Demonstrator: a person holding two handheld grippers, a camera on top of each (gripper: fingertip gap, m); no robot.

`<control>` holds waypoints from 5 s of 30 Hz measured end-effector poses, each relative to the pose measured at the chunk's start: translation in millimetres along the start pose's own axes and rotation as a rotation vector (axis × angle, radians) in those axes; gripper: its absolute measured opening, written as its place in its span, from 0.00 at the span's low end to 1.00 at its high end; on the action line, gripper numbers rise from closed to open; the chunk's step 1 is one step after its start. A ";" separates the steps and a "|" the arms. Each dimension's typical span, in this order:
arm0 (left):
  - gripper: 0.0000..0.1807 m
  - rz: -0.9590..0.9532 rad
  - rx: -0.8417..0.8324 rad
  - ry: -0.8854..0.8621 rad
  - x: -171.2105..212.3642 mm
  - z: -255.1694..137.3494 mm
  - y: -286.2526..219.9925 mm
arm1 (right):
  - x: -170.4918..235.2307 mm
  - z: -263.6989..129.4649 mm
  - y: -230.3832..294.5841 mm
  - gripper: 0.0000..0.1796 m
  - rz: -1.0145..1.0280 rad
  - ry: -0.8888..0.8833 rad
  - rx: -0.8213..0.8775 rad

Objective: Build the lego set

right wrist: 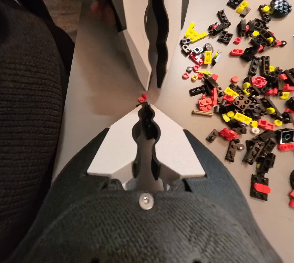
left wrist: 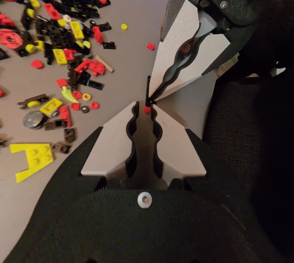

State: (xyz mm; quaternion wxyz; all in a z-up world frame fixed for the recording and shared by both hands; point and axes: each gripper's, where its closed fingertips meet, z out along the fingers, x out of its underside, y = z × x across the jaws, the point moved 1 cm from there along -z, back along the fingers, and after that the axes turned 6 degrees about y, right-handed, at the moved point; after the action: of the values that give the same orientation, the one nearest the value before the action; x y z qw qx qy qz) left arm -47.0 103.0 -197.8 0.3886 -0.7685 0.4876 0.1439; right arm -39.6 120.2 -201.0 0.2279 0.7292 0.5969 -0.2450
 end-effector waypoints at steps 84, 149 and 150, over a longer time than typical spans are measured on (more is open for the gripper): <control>0.02 -0.166 0.189 -0.201 2.7 -62.2 -30.3 | 15.9 -11.2 -37.7 0.09 -0.755 0.556 0.106; 0.01 -0.084 0.056 -0.023 29.2 -51.7 -24.7 | -2.2 5.5 0.1 0.03 -0.108 0.415 -0.064; 0.01 -0.082 0.051 -0.019 29.8 -51.0 -24.0 | -3.9 3.3 -1.9 0.03 -0.106 0.400 -0.052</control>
State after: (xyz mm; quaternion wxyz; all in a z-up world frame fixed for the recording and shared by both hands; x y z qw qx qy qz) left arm -20.0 51.7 -171.3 0.4181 -0.7763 0.4556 0.1228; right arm -42.4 115.5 -201.2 0.1102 0.7246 0.6741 -0.0916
